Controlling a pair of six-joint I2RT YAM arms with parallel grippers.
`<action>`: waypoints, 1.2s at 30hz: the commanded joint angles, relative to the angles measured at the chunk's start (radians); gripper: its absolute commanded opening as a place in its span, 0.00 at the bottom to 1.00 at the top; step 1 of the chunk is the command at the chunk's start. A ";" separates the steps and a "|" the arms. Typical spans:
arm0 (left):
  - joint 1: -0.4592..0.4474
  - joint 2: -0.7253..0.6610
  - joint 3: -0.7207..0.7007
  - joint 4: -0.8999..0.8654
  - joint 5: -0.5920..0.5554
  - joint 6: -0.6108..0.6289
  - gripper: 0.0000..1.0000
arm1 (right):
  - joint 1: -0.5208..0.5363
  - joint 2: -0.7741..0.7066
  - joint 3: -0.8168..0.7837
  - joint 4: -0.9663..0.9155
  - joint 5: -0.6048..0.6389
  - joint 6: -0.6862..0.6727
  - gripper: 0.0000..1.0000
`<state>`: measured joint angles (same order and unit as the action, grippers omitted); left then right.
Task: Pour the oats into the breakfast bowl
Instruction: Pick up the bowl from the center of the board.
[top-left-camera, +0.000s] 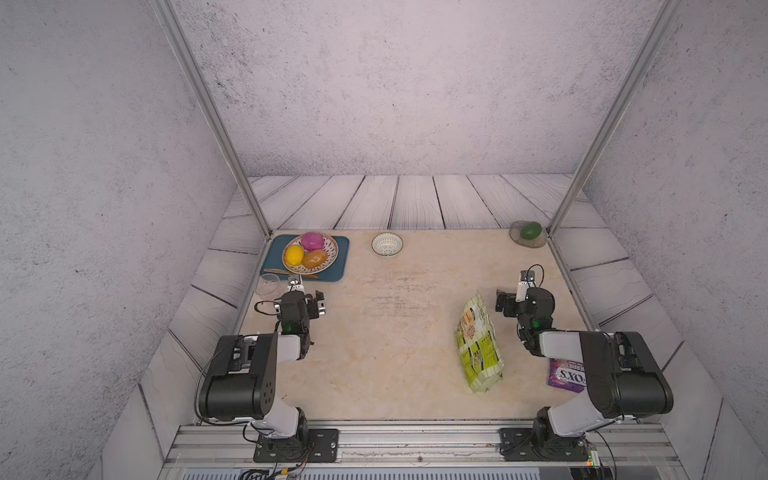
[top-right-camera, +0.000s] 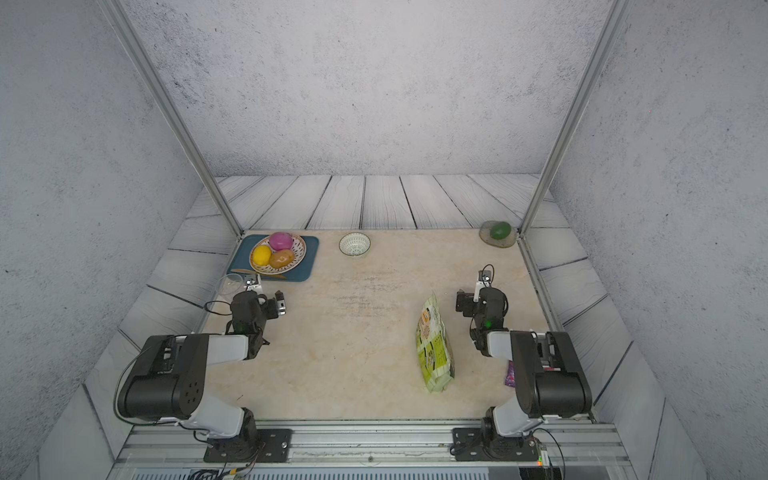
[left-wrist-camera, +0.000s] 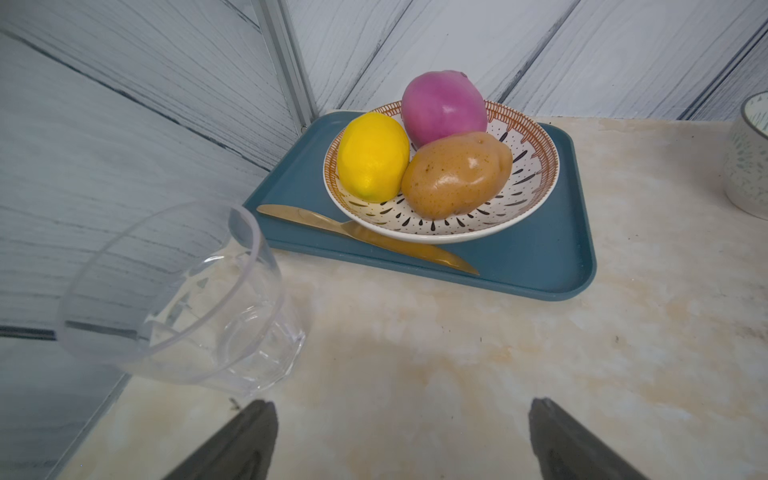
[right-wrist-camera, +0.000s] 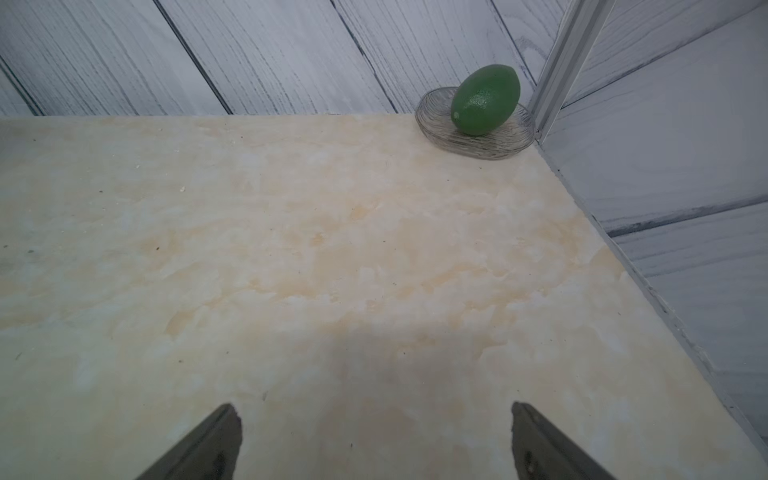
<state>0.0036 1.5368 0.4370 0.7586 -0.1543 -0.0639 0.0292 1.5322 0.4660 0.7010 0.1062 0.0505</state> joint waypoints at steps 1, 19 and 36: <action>-0.005 -0.015 0.020 -0.006 -0.011 0.006 1.00 | -0.002 -0.003 -0.002 0.009 -0.002 -0.004 0.99; -0.005 -0.147 0.117 -0.283 -0.079 -0.025 1.00 | -0.002 -0.206 0.150 -0.428 0.069 0.068 0.99; -0.027 -0.158 0.801 -1.265 0.104 -0.450 0.88 | -0.057 -0.394 0.548 -1.464 0.018 0.584 0.99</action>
<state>0.0055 1.3296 1.1561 -0.3458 -0.1772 -0.4881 -0.0311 1.1988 0.9932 -0.6209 0.2413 0.6167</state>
